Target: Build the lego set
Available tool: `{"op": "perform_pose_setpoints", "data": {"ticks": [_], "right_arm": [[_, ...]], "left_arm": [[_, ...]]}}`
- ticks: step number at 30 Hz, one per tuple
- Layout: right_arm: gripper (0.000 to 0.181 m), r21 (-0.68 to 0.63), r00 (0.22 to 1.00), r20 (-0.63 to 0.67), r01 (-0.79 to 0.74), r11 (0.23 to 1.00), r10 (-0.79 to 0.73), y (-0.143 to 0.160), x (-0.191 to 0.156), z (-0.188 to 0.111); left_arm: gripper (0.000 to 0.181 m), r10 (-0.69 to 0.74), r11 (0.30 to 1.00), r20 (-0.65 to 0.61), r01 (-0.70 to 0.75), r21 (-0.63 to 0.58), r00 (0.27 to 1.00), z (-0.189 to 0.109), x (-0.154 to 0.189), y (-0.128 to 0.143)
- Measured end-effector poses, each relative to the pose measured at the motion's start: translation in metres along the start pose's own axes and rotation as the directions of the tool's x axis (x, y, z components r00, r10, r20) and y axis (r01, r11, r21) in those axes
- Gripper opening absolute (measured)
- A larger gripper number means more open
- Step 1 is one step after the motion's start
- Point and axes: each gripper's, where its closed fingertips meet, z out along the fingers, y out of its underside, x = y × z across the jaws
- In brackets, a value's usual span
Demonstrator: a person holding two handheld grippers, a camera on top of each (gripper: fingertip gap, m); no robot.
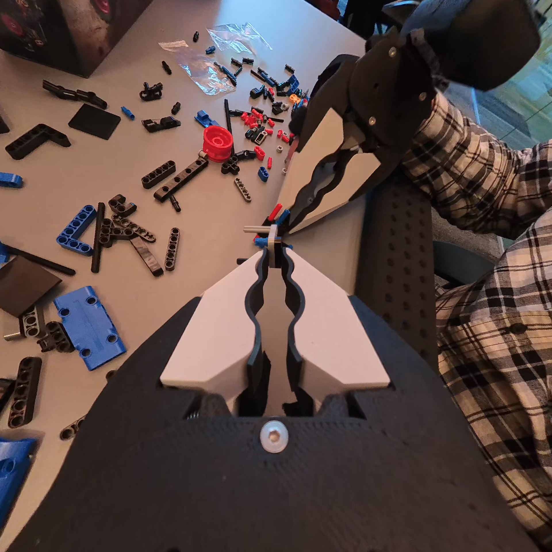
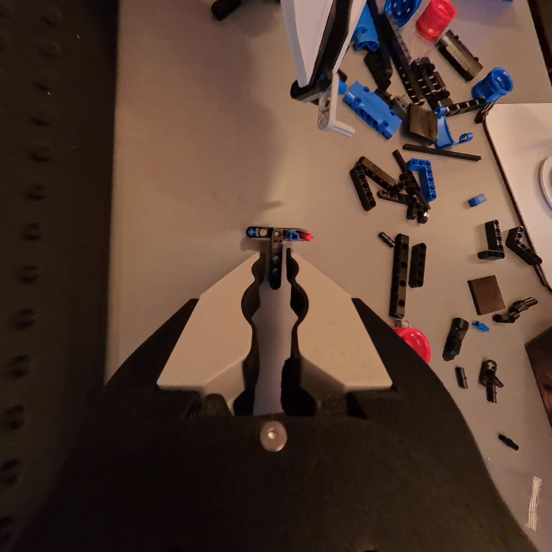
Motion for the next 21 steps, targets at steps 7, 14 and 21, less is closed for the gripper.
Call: {"op": "perform_pose_setpoints", "data": {"ticks": [7,14,21], "right_arm": [[0.016,0.103,0.999,-0.030,-0.033,0.994,0.036,-0.014,0.010,-0.013],[0.017,0.239,0.994,-0.094,-0.025,0.971,0.049,-0.037,0.021,-0.029],[0.019,0.332,0.982,-0.188,0.033,0.943,0.032,-0.056,0.029,-0.041]], "left_arm": [[0.006,0.017,1.000,0.004,-0.017,-0.003,1.000,-0.001,-0.001,-0.004],[0.006,0.049,0.999,0.000,-0.049,-0.012,0.999,0.004,0.001,-0.011],[0.006,0.069,0.997,-0.031,-0.069,-0.018,0.997,0.013,0.007,-0.018]]}}
